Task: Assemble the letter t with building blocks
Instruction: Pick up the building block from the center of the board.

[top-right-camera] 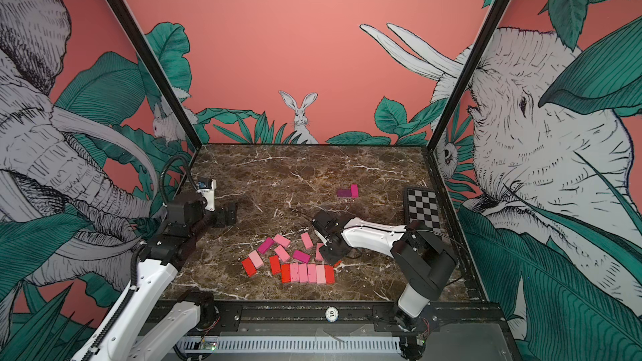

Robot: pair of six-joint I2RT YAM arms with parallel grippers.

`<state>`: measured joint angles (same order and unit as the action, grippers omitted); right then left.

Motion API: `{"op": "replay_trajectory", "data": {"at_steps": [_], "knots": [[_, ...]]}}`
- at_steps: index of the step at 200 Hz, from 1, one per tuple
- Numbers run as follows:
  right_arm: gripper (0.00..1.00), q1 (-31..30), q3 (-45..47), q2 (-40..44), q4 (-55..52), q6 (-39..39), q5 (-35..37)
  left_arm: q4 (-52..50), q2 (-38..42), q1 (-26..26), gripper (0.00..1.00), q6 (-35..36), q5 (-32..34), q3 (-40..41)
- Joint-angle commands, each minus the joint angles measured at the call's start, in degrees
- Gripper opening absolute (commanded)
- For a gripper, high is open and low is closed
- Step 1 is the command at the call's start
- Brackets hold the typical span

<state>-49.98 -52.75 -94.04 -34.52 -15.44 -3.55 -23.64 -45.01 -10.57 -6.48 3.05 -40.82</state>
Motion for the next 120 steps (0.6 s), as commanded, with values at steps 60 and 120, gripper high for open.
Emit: {"op": "replay_trajectory", "data": {"at_steps": [60,120], "knots": [[0.28,-0.6,-0.8,-0.3,-4.1,0.9,4.9,1.1,1.1,0.1,0.99,-0.4,0.3,0.7],[0.11,1.9,-8.9,1.2,-12.5,10.4,11.0,1.3,1.2,0.0,0.99,-0.4,-0.2,0.7]]}}
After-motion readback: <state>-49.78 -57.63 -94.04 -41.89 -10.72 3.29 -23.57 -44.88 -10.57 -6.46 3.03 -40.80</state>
